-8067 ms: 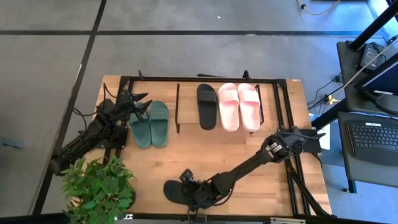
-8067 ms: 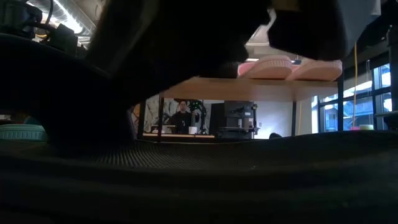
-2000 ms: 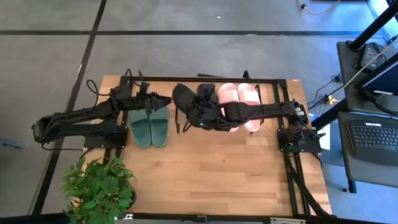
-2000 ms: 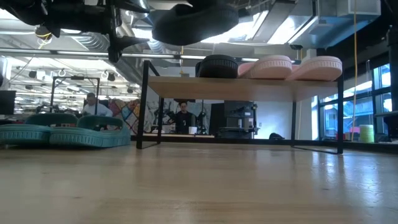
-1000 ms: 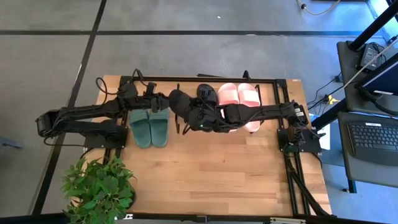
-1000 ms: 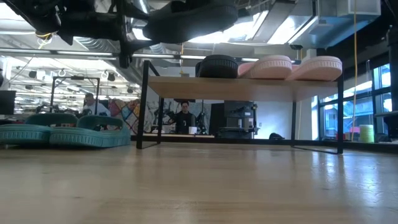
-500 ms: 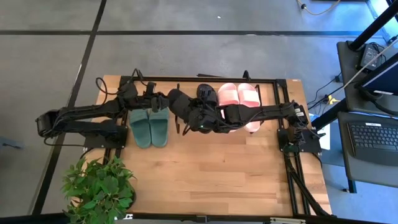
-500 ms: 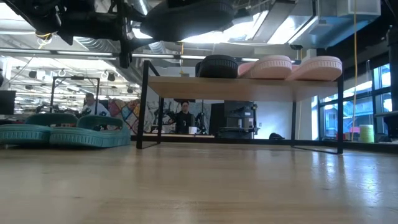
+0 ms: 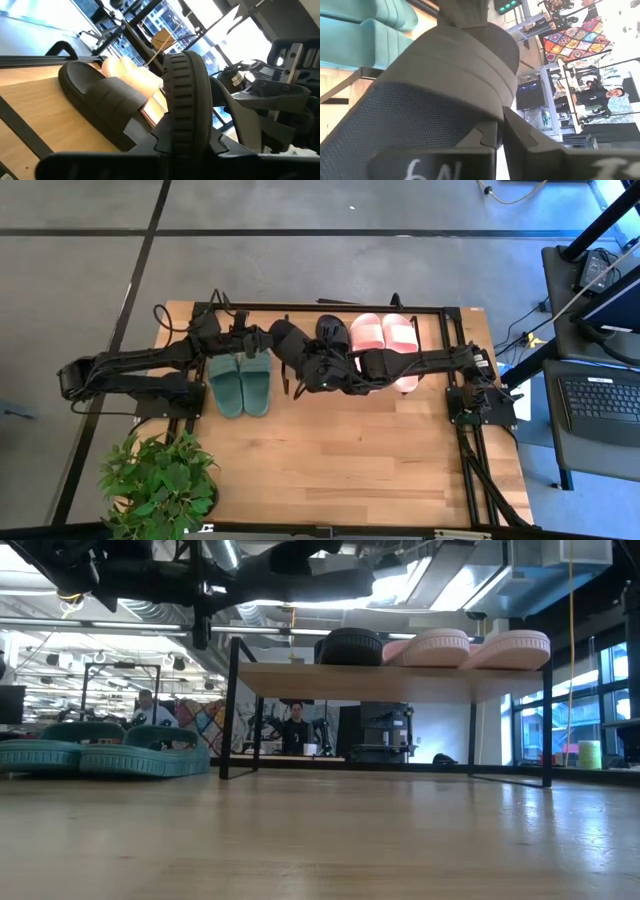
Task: Pick and place slides into the shelf
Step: Put the black slide on the shelf
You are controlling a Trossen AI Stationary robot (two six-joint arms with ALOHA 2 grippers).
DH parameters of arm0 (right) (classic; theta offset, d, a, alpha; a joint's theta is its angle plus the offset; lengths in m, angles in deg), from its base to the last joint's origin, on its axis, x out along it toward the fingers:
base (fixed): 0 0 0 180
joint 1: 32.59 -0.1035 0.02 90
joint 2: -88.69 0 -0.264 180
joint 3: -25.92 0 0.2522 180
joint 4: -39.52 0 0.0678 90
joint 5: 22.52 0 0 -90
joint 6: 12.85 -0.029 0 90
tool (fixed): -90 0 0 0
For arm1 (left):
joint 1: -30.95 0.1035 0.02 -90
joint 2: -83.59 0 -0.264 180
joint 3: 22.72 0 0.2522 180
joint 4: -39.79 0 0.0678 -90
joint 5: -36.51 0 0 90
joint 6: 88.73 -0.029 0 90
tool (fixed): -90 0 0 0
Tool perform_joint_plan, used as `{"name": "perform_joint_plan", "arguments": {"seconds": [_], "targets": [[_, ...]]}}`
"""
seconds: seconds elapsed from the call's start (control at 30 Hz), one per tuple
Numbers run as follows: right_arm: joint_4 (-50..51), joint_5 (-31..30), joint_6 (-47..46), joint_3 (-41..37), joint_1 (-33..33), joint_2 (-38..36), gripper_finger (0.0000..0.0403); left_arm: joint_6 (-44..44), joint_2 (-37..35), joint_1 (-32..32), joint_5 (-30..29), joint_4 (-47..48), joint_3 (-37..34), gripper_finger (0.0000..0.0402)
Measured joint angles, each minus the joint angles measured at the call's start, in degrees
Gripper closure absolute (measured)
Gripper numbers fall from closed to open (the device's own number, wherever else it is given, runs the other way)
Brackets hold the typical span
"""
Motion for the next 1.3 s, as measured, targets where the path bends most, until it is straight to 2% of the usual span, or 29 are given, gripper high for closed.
{"name": "perform_joint_plan", "arguments": {"seconds": [0.17,0.3,0.43,0.5,0.6,0.73,0.83,1.03,1.13,1.3], "targets": [[3.61,-1.17,-0.11,0.69,-0.54,-0.61,0.0387,0.78,0.08,0.04,2.76,2.86,1.98,0.0371],[6.68,-2.11,-1.43,2.58,-2.42,-2.01,0.0386,-0.59,0.09,-0.09,4.73,7.45,6.57,0.0371],[7.48,-2.32,-2.21,2.84,-5.09,-4.90,0.0368,-3.05,0.09,-0.13,6.84,12.78,12.06,0.0371],[12.42,-1.63,-4.23,2.87,-5.72,-7.29,0.0358,-4.70,0.26,0.08,7.94,17.41,15.11,0.0371],[20.89,3.61,-12.23,3.16,-5.59,-10.30,0.0352,-6.82,1.42,0.33,8.53,26.95,20.46,0.0371],[30.56,6.36,-19.28,2.73,-5.11,-11.59,0.0350,-8.82,4.55,1.95,9.26,38.81,26.64,0.0372],[31.05,6.34,-19.64,2.97,-5.83,-13.05,0.0349,-9.13,7.07,3.74,13.19,43.76,30.77,0.0372],[32.63,7.02,-17.95,2.83,-6.29,-12.67,0.0348,-9.11,13.53,6.94,21.77,50.44,39.12,0.0372],[37.67,7.01,-20.34,2.88,-6.27,-12.74,0.0348,-10.44,16.61,8.16,25.95,52.20,43.24,0.0372],[43.28,6.97,-25.74,2.45,-6.27,-12.68,0.0348,-15.41,21.74,9.35,27.38,58.23,49.82,0.0372]]}}
